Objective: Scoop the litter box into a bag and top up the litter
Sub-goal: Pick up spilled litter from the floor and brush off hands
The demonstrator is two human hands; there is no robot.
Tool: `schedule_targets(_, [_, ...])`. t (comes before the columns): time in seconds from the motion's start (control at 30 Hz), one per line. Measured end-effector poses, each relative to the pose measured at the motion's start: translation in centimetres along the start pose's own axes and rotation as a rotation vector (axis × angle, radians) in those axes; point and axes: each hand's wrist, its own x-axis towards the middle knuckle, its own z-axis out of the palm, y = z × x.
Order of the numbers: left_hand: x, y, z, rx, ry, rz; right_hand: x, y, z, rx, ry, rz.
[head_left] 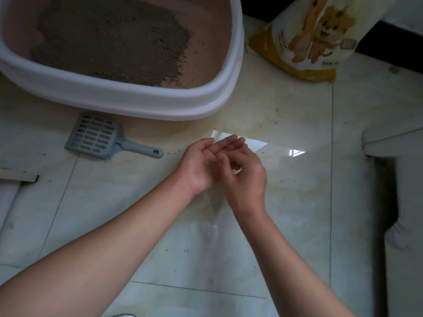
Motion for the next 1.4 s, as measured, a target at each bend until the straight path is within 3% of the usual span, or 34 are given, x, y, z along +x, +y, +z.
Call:
schedule_targets(0.13, [-0.1, 1.2, -0.5, -0.068, 0.003, 0.043, 0.7, 2.3, -1.7, 0.024, 0.173, 0.144])
schedule_targets(0.27, [-0.6, 1.9, -0.6, -0.091, -0.012, 0.079, 2.2, 6.1, -3.4, -0.142, 0.102, 0.321])
schedule_targets(0.67, [-0.6, 2.2, -0.5, -0.099, 0.013, 0.098, 1.9, 6.4, -3.3, -0.233, -0.085, 0.194])
schedule_targets(0.87, [-0.8, 2.4, -0.3, -0.105, 0.013, 0.104, 3.8, 7.7, -4.7, -0.177, 0.103, 0.369])
schedule_targets(1.27, [-0.4, 2.2, -0.2, -0.091, 0.023, 0.092, 6.0, 8.0, -4.5, -0.450, -0.068, 0.308])
schedule_targets(1.4, [-0.4, 2.0, 0.0, -0.083, 0.018, 0.080, 7.1, 8.5, -4.7, -0.338, 0.056, 0.337])
